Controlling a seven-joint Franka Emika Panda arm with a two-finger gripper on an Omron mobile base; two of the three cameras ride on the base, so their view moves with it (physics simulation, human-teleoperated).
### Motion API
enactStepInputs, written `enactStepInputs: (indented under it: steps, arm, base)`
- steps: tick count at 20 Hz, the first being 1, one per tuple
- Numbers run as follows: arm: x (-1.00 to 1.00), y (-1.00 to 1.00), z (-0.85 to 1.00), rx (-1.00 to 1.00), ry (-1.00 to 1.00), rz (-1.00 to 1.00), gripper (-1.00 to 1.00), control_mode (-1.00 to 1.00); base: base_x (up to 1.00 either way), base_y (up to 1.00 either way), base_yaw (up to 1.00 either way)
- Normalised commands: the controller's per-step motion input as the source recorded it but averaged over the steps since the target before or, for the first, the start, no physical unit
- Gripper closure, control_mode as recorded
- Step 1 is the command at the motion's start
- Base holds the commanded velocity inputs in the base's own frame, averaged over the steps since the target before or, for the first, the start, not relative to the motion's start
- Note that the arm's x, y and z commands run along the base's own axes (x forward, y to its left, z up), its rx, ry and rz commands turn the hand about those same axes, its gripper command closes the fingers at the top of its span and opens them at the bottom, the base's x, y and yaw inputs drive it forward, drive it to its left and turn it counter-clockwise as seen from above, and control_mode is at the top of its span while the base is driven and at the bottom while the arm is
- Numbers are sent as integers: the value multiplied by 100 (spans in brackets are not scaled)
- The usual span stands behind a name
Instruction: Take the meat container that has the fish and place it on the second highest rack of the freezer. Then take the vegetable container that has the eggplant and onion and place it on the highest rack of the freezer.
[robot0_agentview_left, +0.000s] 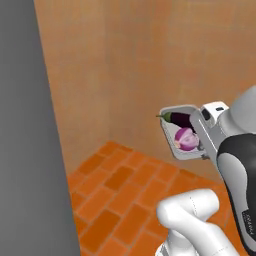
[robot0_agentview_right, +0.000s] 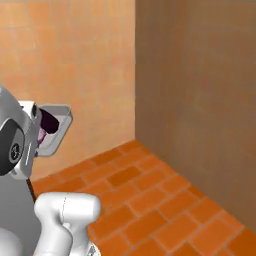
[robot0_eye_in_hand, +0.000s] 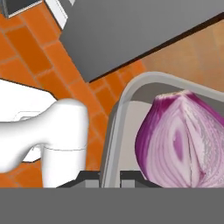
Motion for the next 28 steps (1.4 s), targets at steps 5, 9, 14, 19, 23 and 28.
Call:
enactStepInputs:
  steps: [5,9,14,19,23,28]
  arm:
    - [0,0,0,0,0,0,100,100]
    - [0,0,0,0,0,0,100,100]
    - [0,0,0,0,0,0,100,100]
    - [0,0,0,0,0,0,100,100]
    - [0,0,0,0,0,0,100,100]
    - [0,0,0,0,0,0,100,100]
  base:
    - [-20,-4,60]
    - [-13,-36,61]
    - [-17,-44,56]
    - [-55,-3,55]
    - [-13,38,41]
    - [9,42,39]
